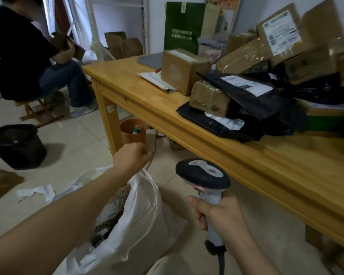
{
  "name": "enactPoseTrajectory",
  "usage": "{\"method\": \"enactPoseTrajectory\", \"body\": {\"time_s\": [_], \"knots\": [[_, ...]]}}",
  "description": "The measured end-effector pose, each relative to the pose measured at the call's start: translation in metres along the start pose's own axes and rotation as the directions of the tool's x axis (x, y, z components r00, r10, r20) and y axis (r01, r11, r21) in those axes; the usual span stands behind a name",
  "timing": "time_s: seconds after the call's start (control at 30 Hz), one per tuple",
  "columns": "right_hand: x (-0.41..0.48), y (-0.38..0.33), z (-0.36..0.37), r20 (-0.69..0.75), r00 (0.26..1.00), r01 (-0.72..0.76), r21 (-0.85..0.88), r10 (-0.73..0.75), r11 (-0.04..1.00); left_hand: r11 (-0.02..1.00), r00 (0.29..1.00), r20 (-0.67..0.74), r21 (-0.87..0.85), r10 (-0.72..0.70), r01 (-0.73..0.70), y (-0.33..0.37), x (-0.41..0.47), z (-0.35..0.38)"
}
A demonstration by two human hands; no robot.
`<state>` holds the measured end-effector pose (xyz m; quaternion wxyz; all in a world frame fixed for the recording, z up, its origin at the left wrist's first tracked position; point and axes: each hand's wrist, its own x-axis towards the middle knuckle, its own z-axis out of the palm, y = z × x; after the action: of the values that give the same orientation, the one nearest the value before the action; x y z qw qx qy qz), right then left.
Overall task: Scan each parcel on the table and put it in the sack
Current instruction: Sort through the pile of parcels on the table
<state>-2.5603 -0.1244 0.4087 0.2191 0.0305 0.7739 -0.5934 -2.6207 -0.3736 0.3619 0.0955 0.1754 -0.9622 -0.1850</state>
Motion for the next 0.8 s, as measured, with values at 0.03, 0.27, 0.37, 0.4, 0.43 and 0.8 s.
{"method": "enactPoseTrajectory", "body": {"time_s": [0.03,0.27,0.37,0.4,0.43,0.8], "knots": [[-0.003,-0.002,-0.004,-0.013,1.0,0.018,0.013,-0.018,1.0,0.996,0.997,-0.068,-0.08,0.041,-0.047,0.018,0.0,-0.009],[-0.025,-0.025,-0.053,-0.185,0.971,0.178,0.136,-0.152,0.975,0.886,0.905,-0.274,-0.247,0.324,-0.392,0.162,0.0,-0.059],[-0.032,-0.032,-0.078,-0.237,0.956,0.22,0.189,-0.173,0.957,0.861,0.981,-0.09,-0.469,0.172,-0.194,0.213,0.013,-0.063],[-0.034,-0.033,-0.085,-0.247,0.953,0.225,0.202,-0.173,0.953,0.792,0.997,0.005,-0.607,0.076,-0.057,0.227,0.019,-0.062],[-0.036,-0.033,-0.092,-0.257,0.951,0.229,0.207,-0.173,0.951,0.661,0.995,0.103,-0.746,-0.009,0.083,0.238,0.028,-0.058],[-0.054,-0.023,-0.128,-0.291,0.946,0.226,0.265,-0.146,0.937,0.159,0.93,0.349,-0.918,-0.115,0.364,0.282,0.052,-0.093]]}}
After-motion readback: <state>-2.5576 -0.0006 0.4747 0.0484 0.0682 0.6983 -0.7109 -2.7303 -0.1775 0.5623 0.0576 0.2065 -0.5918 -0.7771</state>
